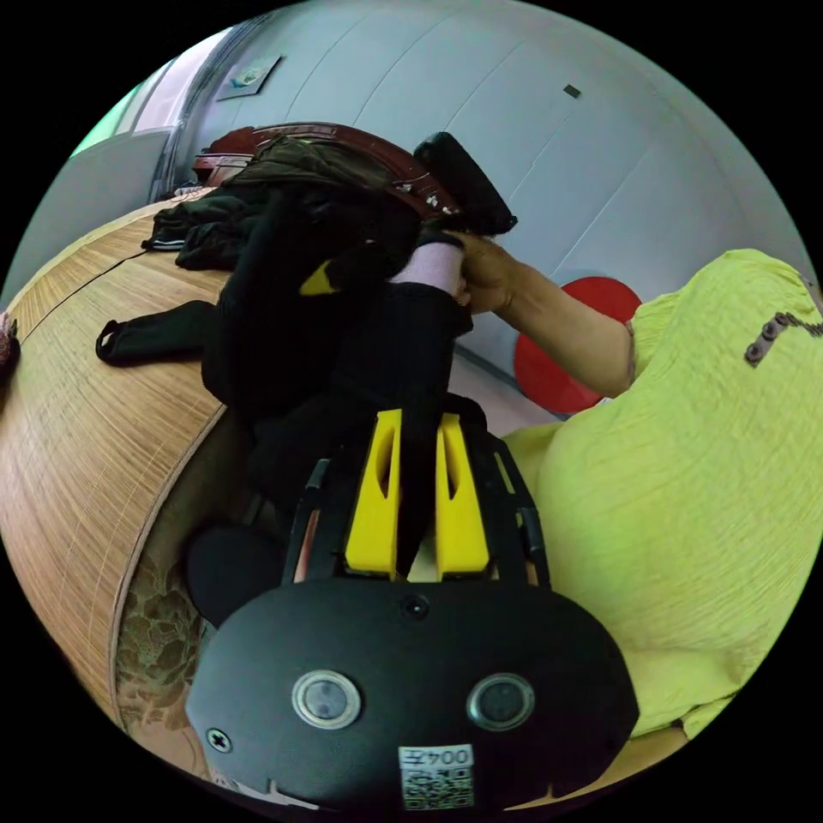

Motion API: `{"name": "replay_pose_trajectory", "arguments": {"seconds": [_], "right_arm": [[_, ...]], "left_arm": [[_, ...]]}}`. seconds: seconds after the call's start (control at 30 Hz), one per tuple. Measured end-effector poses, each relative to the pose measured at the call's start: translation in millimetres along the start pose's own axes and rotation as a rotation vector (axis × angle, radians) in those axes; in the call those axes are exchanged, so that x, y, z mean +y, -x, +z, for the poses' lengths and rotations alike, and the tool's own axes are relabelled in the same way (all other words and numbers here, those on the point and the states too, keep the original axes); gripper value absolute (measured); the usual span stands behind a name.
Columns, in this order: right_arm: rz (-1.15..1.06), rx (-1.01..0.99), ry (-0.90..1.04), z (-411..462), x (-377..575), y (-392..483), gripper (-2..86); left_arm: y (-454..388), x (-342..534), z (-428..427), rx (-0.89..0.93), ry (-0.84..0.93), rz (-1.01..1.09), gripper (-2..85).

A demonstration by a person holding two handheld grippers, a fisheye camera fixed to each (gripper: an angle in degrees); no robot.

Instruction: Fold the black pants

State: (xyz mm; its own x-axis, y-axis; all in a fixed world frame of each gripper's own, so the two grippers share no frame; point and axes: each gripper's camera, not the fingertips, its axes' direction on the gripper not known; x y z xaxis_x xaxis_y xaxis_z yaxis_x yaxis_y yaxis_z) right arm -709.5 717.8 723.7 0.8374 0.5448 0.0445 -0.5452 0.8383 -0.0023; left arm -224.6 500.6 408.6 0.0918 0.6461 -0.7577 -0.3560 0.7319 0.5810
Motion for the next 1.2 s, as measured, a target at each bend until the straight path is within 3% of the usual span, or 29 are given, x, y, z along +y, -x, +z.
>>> {"name": "replay_pose_trajectory", "arguments": {"seconds": [0.2, 0.37, 0.47, 0.7, 0.9, 1.07, 1.2], "right_arm": [[0.23, -0.241, -0.234, -23.6, 81.6, -53.1, 1.4], [0.317, -0.332, -0.282, -31.8, 143.6, -70.6, 1.5], [0.365, -0.387, -0.316, -30.7, 153.6, -80.6, 1.8], [0.353, -0.403, -0.318, -26.8, 142.5, -81.3, 2.5], [0.371, -0.402, -0.342, -23.3, 139.6, -83.8, 2.7], [0.405, -0.44, -0.365, -13.4, 129.9, -87.1, 2.9], [0.446, -0.432, -0.385, -3.1, 119.4, -90.2, 3.2]], "left_arm": [[3.8, 7.8, -25.5, 0.102, -0.034, 0.068, 9.4], [42.1, -3.9, -58.3, -0.048, -0.082, 0.045, 10.3], [51.0, -47.0, -32.5, -0.125, 0.005, 0.172, 13.7], [84.9, -134.7, 75.7, 0.152, 0.451, 0.375, 21.6], [119.2, -146.0, 100.3, 0.428, 0.539, 0.315, 20.9], [121.9, -125.5, 55.8, 0.328, 0.376, 0.392, 12.6], [149.7, -83.1, -40.0, 0.118, 0.029, 0.211, 4.0]]}}
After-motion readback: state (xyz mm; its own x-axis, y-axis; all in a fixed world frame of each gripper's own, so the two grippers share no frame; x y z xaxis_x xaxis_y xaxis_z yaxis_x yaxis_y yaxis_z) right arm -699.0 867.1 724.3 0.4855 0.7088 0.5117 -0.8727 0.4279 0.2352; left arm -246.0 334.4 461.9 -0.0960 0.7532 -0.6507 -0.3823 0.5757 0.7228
